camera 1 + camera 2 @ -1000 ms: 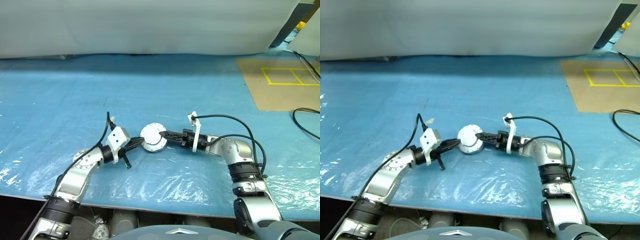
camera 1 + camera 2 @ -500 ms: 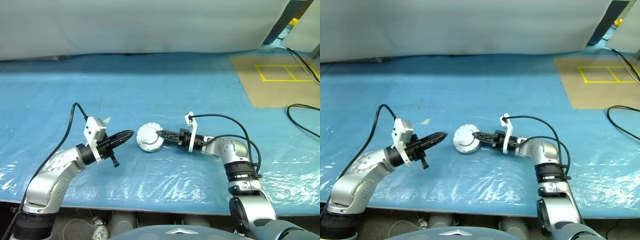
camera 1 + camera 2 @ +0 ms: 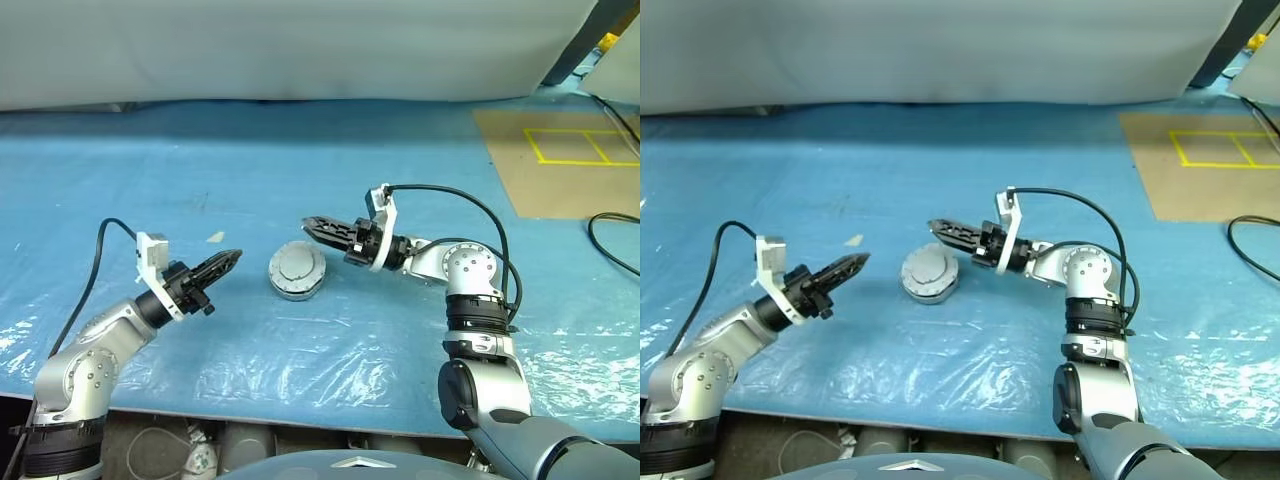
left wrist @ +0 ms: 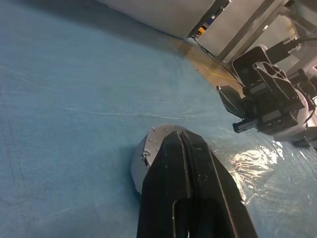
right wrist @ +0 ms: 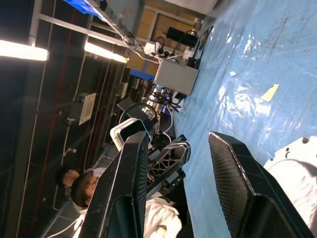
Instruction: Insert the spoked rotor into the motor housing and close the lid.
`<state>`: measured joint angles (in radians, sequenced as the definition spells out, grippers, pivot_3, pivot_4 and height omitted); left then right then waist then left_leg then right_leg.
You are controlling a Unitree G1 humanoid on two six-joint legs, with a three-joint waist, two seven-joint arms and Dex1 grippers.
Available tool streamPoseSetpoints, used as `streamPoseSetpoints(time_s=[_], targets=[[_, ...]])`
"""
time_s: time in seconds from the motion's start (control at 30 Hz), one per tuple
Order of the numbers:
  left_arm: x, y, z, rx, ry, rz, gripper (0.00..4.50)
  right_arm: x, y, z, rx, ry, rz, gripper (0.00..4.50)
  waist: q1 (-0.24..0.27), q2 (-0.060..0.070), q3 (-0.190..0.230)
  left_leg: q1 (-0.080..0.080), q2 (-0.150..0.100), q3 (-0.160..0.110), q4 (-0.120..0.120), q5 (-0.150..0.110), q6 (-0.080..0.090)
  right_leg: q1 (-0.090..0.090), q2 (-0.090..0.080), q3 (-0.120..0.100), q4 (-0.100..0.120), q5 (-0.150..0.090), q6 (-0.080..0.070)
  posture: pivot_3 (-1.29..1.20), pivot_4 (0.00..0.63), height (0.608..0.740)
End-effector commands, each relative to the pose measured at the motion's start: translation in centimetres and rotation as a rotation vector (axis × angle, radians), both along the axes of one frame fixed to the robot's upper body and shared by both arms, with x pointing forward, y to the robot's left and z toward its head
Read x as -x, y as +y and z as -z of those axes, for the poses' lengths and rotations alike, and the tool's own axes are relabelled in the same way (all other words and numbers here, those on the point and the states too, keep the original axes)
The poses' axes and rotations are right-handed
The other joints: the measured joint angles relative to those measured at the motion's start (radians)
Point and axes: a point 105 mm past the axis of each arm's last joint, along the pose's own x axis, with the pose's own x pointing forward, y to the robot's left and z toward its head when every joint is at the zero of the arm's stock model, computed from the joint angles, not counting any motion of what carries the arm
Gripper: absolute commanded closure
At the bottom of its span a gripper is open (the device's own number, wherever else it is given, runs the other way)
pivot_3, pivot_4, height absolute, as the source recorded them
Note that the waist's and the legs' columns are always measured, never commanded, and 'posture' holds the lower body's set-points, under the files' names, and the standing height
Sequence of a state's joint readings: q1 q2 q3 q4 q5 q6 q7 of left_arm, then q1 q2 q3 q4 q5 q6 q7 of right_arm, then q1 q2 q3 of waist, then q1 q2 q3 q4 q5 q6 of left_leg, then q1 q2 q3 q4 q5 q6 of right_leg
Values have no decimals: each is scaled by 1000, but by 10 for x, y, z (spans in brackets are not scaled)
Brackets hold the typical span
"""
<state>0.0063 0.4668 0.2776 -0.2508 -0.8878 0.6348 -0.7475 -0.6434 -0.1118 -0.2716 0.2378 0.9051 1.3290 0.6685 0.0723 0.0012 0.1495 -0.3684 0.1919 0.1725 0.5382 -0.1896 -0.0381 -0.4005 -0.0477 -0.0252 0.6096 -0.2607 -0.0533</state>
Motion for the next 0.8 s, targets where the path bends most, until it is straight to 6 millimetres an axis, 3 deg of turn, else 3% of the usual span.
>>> streamPoseSetpoints(time_s=[0.03,0.13,0.33,0.5,0.63,0.8], targets=[[-1,-1,-12,20,-41,5,4500,1,-3,2,30,-29,16,2541,2,0,0,0,0,0,0,0,0,0,0,0,0,0,0,0,150,740],[3,-9,-10,-33,-58,58,4500,-1,-10,2,38,-55,38,2541,5,0,0,0,1,0,1,0,0,1,0,0,1,0,0,0,150,740],[7,-43,-9,-140,-118,226,3334,2,-20,7,101,-99,63,2541,7,0,0,1,1,-1,4,0,0,2,0,0,1,1,2,0,150,740],[-17,-64,-11,-222,-212,242,3334,4,-17,19,229,-214,87,2541,19,0,0,1,1,-1,6,0,0,2,0,1,4,1,2,0,150,740],[-24,-60,-14,-213,-235,215,3334,4,-11,20,351,-397,109,2541,4,-1,0,2,0,-2,7,0,0,2,0,2,7,1,2,0,150,740],[-21,-36,-14,-240,-249,129,3307,8,-1,1,419,-655,59,1109,-6,-1,0,1,-1,-5,7,0,0,1,0,2,7,1,2,0,150,740]])
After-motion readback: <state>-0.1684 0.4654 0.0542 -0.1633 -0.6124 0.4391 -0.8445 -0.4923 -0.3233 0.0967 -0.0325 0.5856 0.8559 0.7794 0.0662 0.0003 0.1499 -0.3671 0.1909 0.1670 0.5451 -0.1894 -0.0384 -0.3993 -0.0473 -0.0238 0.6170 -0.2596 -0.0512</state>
